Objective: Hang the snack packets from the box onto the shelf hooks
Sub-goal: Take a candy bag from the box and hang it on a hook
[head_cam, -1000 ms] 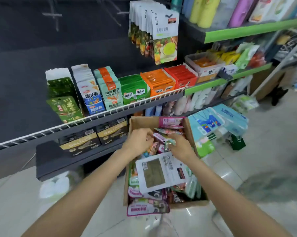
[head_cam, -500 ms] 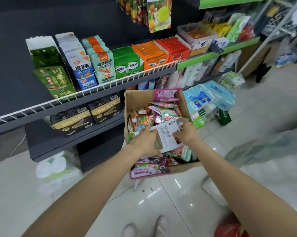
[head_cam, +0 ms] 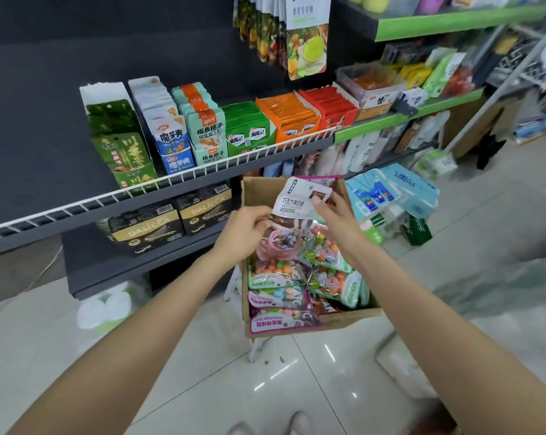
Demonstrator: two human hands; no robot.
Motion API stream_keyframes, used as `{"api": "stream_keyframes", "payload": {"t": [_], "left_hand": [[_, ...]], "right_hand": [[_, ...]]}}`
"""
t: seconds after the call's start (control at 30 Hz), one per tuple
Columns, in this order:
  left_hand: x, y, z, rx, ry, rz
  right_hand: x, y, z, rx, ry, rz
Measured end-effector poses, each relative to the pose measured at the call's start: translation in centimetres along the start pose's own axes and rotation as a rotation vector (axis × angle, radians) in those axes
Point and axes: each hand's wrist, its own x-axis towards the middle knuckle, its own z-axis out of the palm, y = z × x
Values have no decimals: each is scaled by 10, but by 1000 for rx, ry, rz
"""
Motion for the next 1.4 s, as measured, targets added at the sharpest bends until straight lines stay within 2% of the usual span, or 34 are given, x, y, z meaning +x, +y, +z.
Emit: {"api": "stream_keyframes", "payload": {"t": [0.1,0.17,0.27,0.4,0.63,0.8,0.93,1.07,1.2,1.4], "left_hand": [[4,-4,-3,-192,-89,-148],[11,-10,-5,-202,-62,-225],[21,-24,-12,29,28,-256],[29,-42,-12,297,-42,-266],[58,-39,18,783,-53,-295],[79,-36,41,927,-89,-413],[77,-44,47,739,6,-495],[70,-43,32,428,203,-381],[70,-21,5,93,237,-347],[64,15,-39,-92,385,-280]], "right_hand": [[4,-2,4,33,40,-81],[6,-6,4,80,97,-115],[18,-6,0,-114,185,-182],[35,-6,-9,-285,226,-227],[68,-10,-10,-313,127,-284],[90,-16,-10,-338,55,-310],[100,-20,-9,-342,-2,-322],[104,-22,-13,-336,3,-332],[102,-22,-15,-295,40,-316],[83,-42,-17,-168,72,-330]]}}
